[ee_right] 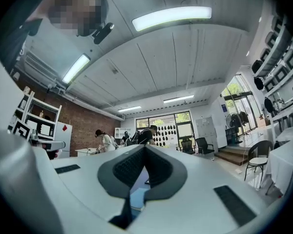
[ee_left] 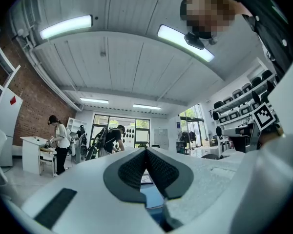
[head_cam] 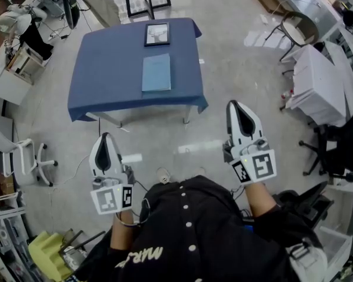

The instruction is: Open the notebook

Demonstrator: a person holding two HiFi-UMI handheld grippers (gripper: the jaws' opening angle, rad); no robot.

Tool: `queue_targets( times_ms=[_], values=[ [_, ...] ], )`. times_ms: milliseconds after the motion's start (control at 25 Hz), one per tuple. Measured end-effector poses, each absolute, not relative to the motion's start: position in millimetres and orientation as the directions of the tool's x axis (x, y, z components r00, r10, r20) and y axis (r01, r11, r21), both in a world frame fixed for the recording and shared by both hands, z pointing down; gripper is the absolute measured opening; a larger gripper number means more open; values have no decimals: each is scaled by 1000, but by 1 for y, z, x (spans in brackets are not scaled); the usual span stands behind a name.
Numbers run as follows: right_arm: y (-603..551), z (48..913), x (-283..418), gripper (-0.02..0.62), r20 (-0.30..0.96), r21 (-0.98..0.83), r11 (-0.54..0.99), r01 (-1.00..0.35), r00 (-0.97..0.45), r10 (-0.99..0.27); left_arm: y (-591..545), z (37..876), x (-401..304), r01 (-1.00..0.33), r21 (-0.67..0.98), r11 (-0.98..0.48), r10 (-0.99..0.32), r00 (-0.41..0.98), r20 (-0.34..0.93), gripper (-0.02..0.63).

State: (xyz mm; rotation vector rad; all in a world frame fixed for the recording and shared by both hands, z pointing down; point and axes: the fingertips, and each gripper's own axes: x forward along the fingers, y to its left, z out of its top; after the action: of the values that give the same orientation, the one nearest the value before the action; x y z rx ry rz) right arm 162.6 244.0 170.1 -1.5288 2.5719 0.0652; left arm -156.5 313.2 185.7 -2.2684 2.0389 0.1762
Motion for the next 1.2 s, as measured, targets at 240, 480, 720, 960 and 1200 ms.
queue_targets(
  times_ms=[240,480,720,960,1200],
  values=[
    [243,164,169,50,-194,-34,521,-853,-506,-841,310,185,-141,-994,2,-108,-984,107,-140,3],
    [235,173,201,307,-187,-43,556,-830,-540,-821,310,192,-105,-998,-12,-60,-991,61,-123,3],
    [228,188,224,288,-169,-37,592,-805,-579,-798,314,198,-72,-1000,-19,-23,-993,25,-116,3],
    [212,194,224,270,-157,-35,604,-796,-593,-790,299,203,-69,-1000,-25,-10,-994,13,-111,3],
    [181,194,212,264,-149,-22,589,-808,-580,-801,262,205,-80,-999,-37,-34,-992,38,-120,3]
  ],
)
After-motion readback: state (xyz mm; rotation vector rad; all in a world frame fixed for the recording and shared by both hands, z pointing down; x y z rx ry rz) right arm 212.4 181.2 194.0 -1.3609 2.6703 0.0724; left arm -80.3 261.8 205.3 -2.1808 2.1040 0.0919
